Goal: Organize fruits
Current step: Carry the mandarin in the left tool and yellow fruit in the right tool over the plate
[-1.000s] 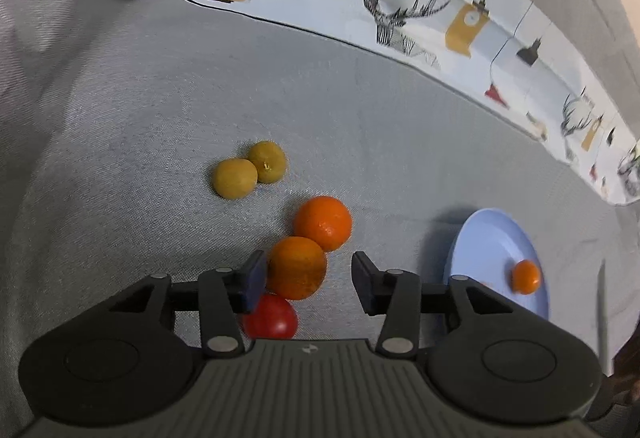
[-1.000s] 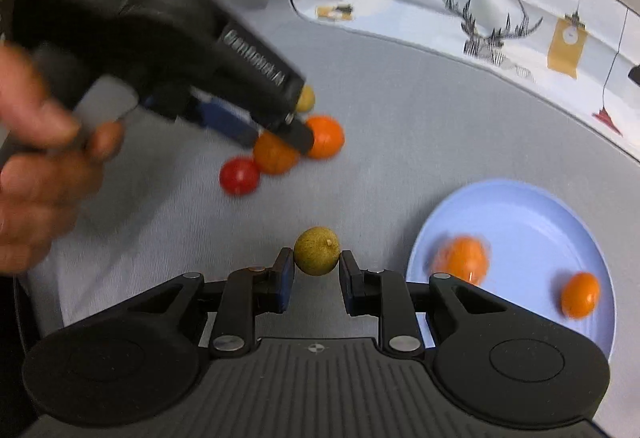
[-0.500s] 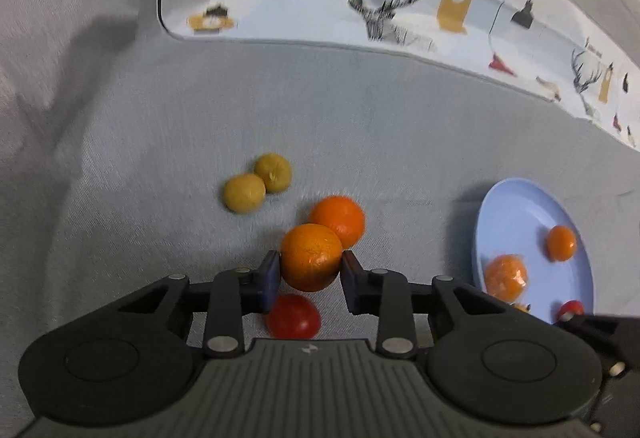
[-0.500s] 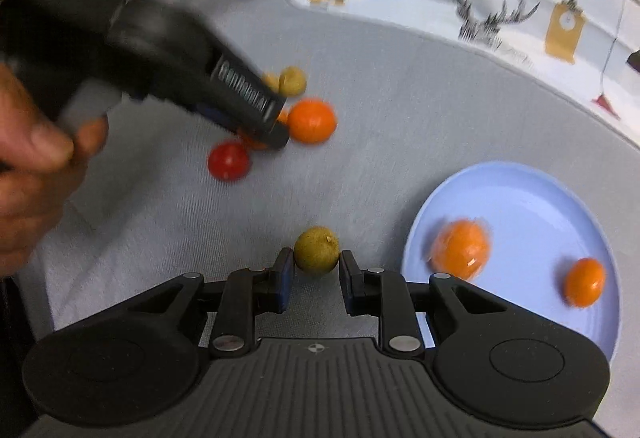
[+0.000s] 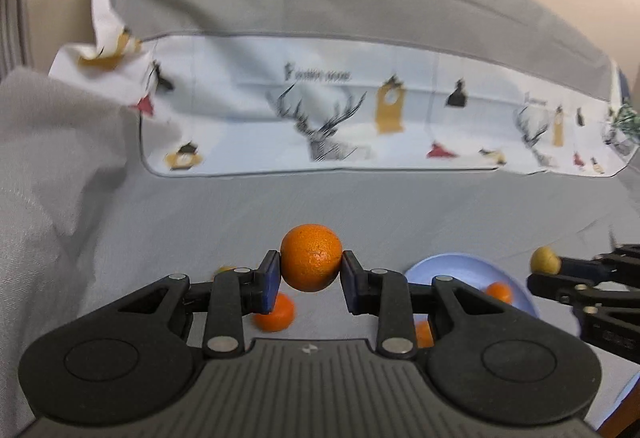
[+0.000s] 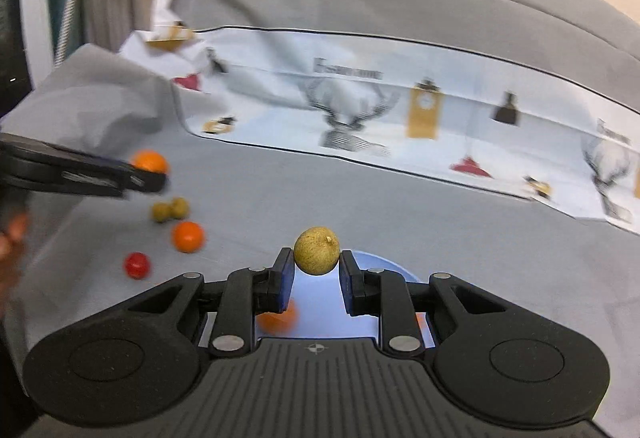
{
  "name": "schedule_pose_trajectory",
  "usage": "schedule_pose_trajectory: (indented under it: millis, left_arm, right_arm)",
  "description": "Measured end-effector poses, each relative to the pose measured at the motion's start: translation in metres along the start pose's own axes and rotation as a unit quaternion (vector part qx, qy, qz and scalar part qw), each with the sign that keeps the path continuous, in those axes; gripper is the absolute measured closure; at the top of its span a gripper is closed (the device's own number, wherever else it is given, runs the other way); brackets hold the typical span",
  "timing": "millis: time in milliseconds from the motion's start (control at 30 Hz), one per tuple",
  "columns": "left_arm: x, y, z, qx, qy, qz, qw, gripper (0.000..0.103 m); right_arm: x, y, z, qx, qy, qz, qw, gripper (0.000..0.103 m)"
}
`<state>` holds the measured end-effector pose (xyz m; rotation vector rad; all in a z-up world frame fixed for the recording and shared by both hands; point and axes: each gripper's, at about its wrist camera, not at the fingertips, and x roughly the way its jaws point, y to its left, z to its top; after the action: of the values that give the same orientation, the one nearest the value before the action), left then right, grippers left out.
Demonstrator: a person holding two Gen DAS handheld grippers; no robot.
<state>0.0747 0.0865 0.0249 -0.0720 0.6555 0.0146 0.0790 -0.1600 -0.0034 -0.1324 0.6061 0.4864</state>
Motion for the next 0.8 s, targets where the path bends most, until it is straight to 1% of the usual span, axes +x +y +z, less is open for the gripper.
schedule_pose_trajectory:
  millis: [133,233,300,367,500,633,733,800]
  left_arm:
    - [0.001,-0.024,-0.007,0.009,0.012,-0.024,0.9996,0.067]
    - [0.004,-0.043,-0.015,0.040,0.014,-0.036,0.9985,0.067]
    - [0.007,-0.053,-0.019,0.068,0.011,-0.037,0.9970,0.067]
    - [0.013,-0.057,-0.024,0.080,0.018,-0.040,0.9959,0.067]
    - [0.025,-0.059,-0.028,0.073,0.034,-0.050,0.9955,0.067]
    - [0.033,-0.065,-0.029,0.060,0.047,-0.064,0.9951,0.067]
    - [0.037,-0.075,-0.033,0.066,0.054,-0.071,0.9938,0.067]
    - [0.037,-0.083,-0.036,0.077,0.055,-0.075,0.9926,0.068]
  right_arm:
    - [-0.003,-0.023,-0.013,0.023,0.015,-0.024,0.999,0.078]
    - [-0.001,-0.031,-0.020,0.036,0.024,-0.034,0.998,0.078]
    - [0.003,-0.035,-0.024,0.045,0.031,-0.036,0.998,0.078]
    - [0.009,-0.036,-0.025,0.049,0.038,-0.037,0.997,0.078]
    - [0.017,-0.031,-0.024,0.046,0.048,-0.038,0.997,0.078]
    - [0.016,-0.026,-0.023,0.040,0.043,-0.037,0.998,0.078]
    - [0.015,-0.031,-0.024,0.044,0.043,-0.044,0.997,0.078]
    - [0.013,-0.036,-0.024,0.050,0.040,-0.061,0.996,0.078]
